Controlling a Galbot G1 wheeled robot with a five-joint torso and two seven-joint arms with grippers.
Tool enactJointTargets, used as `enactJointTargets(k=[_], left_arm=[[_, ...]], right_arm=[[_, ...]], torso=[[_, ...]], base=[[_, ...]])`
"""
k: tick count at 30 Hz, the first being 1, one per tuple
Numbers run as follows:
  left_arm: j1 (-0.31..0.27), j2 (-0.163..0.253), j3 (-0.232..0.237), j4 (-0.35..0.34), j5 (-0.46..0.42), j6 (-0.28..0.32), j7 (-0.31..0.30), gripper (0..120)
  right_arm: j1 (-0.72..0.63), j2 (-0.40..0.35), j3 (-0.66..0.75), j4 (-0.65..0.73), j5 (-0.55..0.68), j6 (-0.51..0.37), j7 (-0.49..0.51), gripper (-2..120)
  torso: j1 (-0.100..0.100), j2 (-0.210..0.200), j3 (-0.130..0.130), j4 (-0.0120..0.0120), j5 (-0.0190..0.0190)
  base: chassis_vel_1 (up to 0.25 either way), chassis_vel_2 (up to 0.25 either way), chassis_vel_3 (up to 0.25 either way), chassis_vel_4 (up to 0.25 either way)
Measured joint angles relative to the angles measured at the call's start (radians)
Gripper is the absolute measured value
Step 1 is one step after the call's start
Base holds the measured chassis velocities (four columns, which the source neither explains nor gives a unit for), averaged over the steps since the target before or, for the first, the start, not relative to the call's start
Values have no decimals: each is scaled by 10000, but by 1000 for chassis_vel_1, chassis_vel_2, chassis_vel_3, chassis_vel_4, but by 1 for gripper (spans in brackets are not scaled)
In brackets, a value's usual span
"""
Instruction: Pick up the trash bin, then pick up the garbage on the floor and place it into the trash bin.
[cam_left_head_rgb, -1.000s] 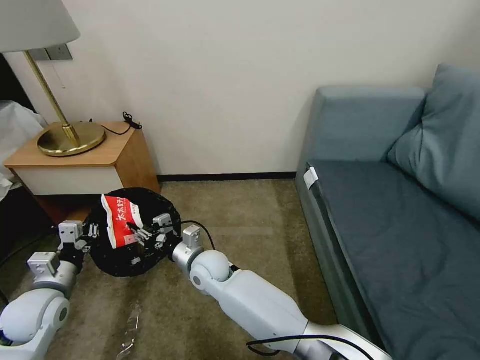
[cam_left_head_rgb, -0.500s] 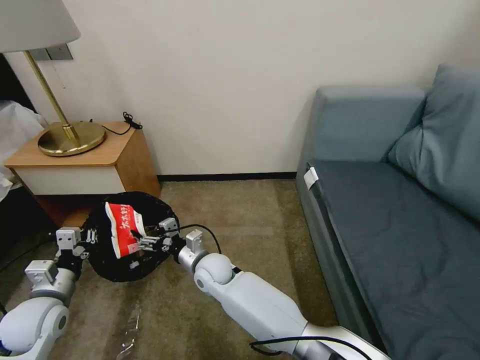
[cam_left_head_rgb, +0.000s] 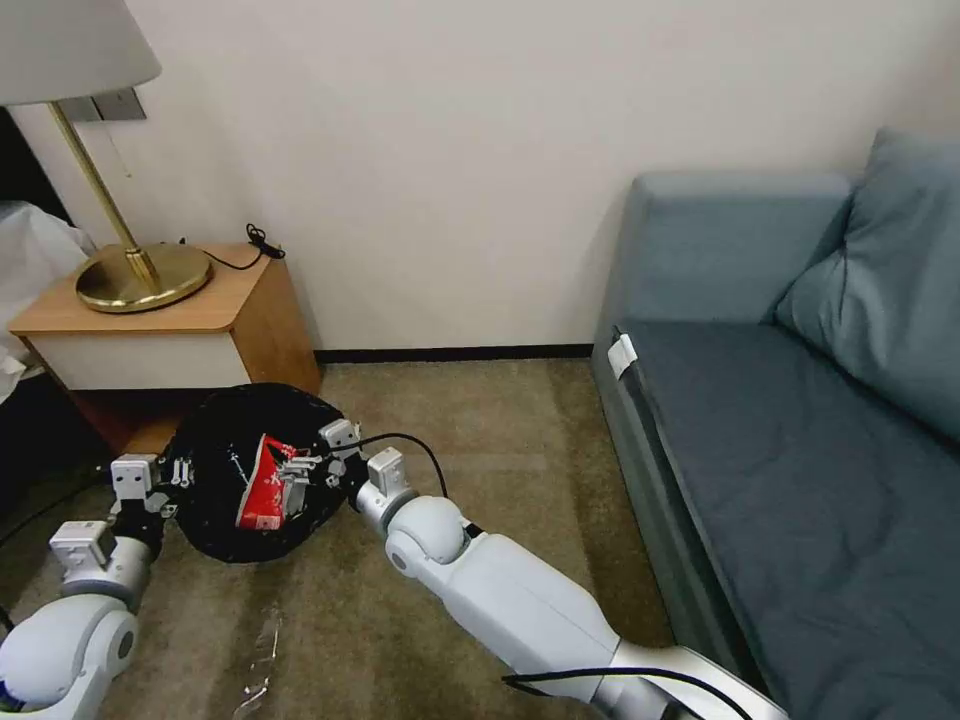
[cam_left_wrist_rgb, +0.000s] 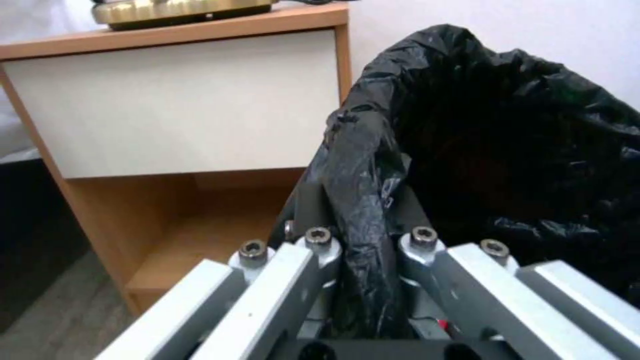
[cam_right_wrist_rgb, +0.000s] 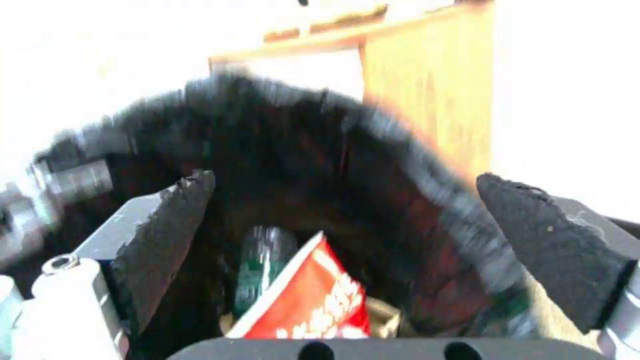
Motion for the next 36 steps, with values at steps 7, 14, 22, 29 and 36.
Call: enactJointTargets(k=[7,14,22,29,36], left_arm=[[-119,-441,-173,10,-400,54,-394,4],[-507,-1371,-446,-54,-1940,392,-1573,4],[-739,-2420,-646,805,-2705,495,-2372,4],[-756,-2545,-772,1163,-2851,495,-2629,4],[-783,-2475,-888,1378,-2991,483,-2862,4]], right_arm=[[-127,-520,927,1154,618,-314,561,100],[-561,-1463,2603,1832,1045,-403,300,100],[-1522,-2295,4000,2540,1334,-481,-190,100],[-1988,-2456,4309,2650,1306,-449,-397,100],[-2291,-2377,4375,2463,1239,-274,-660,100]], torso=[[0,0,0,0,0],[1,0,1,-3,5],[0,0,1,-2,0],[0,0,1,0,1],[0,0,0,0,1]], base=[[0,0,0,0],[0,0,0,0],[0,0,0,0],[0,0,0,0],[0,0,0,0]])
